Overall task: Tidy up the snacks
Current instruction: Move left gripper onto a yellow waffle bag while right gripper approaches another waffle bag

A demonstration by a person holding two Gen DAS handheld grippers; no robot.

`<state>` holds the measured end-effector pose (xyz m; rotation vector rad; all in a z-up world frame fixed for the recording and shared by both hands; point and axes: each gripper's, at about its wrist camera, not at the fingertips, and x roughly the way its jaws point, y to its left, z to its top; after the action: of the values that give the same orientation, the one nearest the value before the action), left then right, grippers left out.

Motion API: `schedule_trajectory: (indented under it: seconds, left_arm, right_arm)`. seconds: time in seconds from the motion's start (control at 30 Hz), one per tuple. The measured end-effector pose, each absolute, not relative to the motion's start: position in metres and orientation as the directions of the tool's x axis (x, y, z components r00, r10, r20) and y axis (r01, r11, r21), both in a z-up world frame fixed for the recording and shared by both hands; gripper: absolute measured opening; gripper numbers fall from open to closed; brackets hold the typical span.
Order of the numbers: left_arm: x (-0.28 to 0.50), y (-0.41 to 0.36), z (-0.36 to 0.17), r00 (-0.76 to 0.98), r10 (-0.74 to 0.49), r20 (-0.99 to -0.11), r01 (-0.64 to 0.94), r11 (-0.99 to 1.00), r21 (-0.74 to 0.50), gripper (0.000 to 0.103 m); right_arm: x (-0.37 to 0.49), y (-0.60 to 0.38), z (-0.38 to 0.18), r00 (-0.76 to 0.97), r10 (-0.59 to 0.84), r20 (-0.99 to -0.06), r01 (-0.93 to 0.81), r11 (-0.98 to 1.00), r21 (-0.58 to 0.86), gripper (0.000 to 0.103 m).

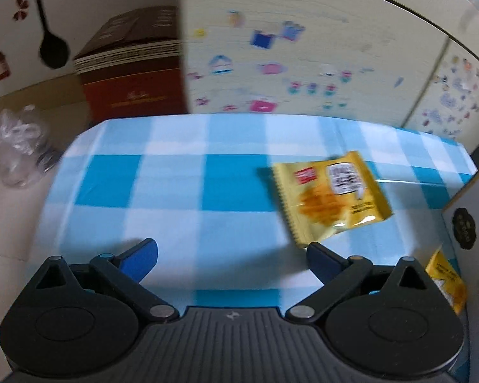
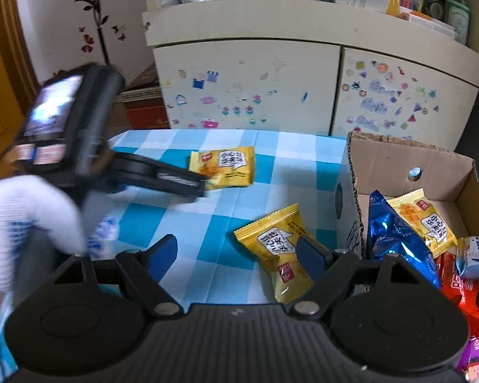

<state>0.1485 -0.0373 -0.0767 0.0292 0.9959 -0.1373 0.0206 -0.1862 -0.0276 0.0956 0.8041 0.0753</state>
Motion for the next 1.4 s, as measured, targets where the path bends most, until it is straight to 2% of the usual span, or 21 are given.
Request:
schedule_trajectory:
  seconds: [0.17,0.53,0.73,0.8,0.87,0.97,1.07,1.23,1.3,1.4]
  left_arm:
    - [0.152,-0.017,-0.067,0.547,-0.178,-0.818,0.114,0.984,-0.138,0.102]
    - [0.167,-0.051,-0.058,0.612,-0.279,-0.74,0.309,0.946,-0.101,0.102]
    - [0.168,-0.083,-0.062,0.634,-0.308,-0.709,0.45,0.893,0.014,0.102]
    - [0.168,-0.088,-0.064,0.628,-0.327,-0.706,0.48,0.877,0.021,0.102]
    - [0.169,-0.092,-0.068,0.62,-0.339,-0.708,0.5,0.866,0.024,0.102]
    - [0.169,-0.097,-0.075,0.616,-0.337,-0.711,0.525,0.85,0.052,0.102]
    - [0.172,-0.1,-0.084,0.609,-0.339,-0.717,0.53,0.846,0.051,0.102]
    - [0.173,-0.102,-0.088,0.605,-0.361,-0.71,0.55,0.834,0.044,0.102]
    - [0.173,-0.104,-0.09,0.602,-0.359,-0.713,0.554,0.831,0.048,0.1]
    - [0.173,-0.101,-0.091,0.569,-0.399,-0.719,0.567,0.824,-0.008,0.087]
  right_arm:
    - [0.034,-0.177,-0.043,0.693,0.013,-0.721,0.035,0.998,0.052,0.082]
    - [0.056,-0.171,-0.06,0.693,-0.094,-0.715,0.085,0.995,-0.049,0.087]
    - [0.057,-0.162,-0.061,0.654,-0.061,-0.754,0.015,0.998,-0.068,0.092]
    - [0.055,-0.158,-0.06,0.647,-0.037,-0.762,-0.009,0.998,-0.055,0.091]
    - [0.054,-0.158,-0.062,0.62,0.046,-0.783,-0.024,0.999,0.039,0.092]
    - [0.049,-0.148,-0.061,0.624,0.051,-0.779,-0.06,0.998,0.017,0.092]
    - [0.045,-0.144,-0.06,0.63,0.101,-0.77,-0.093,0.994,0.055,0.092]
    - [0.044,-0.155,-0.058,0.672,0.029,-0.74,-0.006,0.999,0.033,0.089]
    - [0.047,-0.162,-0.059,0.67,0.0,-0.742,0.031,0.999,0.028,0.09]
    - [0.053,-0.166,-0.063,0.648,-0.001,-0.762,0.039,0.999,0.032,0.09]
